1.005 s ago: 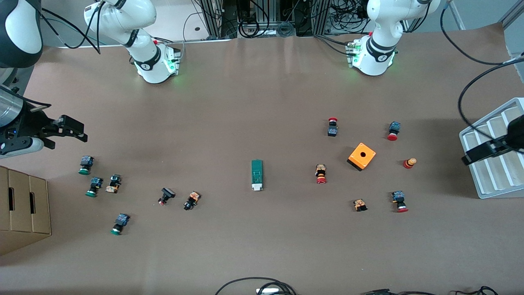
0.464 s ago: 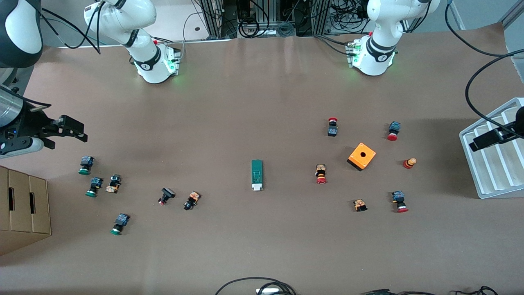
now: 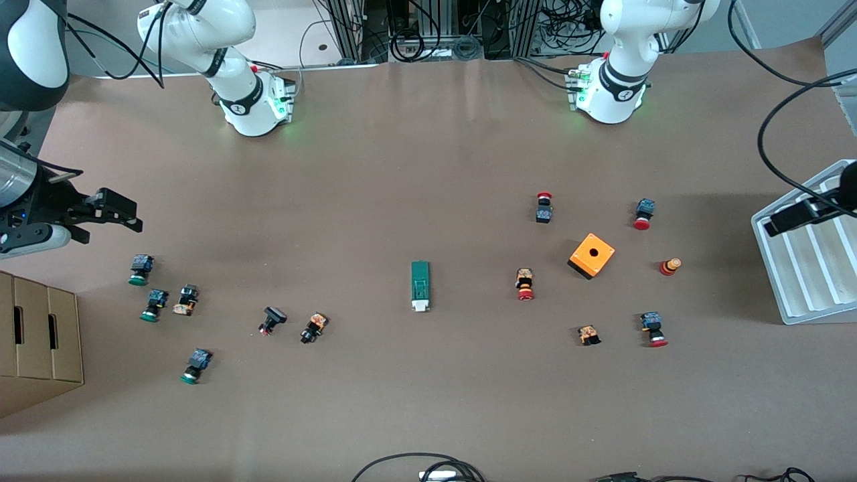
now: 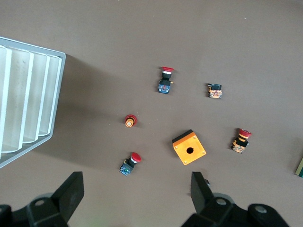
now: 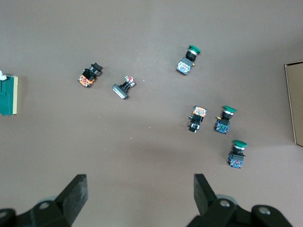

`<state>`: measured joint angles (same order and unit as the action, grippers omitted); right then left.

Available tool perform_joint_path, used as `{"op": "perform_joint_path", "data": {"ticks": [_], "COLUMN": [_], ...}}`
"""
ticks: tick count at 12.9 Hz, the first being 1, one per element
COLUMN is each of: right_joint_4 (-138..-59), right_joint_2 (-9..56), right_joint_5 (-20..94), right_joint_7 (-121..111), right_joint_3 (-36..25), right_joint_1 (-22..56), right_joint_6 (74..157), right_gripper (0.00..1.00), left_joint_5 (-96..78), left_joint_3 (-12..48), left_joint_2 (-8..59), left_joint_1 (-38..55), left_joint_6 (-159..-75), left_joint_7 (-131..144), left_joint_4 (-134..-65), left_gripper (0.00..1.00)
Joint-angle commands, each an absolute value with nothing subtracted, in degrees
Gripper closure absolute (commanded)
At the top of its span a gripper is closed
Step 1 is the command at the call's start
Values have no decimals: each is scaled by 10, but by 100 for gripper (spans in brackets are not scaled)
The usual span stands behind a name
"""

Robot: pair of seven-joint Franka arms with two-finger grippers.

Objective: Close load switch with both arms

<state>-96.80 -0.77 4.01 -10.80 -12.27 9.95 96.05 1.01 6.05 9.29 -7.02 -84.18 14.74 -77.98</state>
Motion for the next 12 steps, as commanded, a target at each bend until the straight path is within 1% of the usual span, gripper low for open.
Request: {"op": "perform_joint_path", "data": {"ticks": [1,7,12], "right_joint_4": [-961,-962,-961], "right_joint_2": [-6,-5,-5], "right_joint_5": [37,37,37], "right_joint_7": [-113,-113,-113], "right_joint_3": [-125,-125,-124], "right_joint_1": [99,100,102], "right_joint_6": [963,968,967], "right_gripper": [0,0,0], "left_joint_5": [14,7,11], "left_joint_3": [61,61,60], "left_joint_2": [58,54,57], "left_joint_1": [-67,-67,-67], "left_joint_6": [-867,-889,-895], "left_joint_7": [148,148,148], "left_joint_4": [-823,-846,-841], "left_gripper": [0,0,0]}}
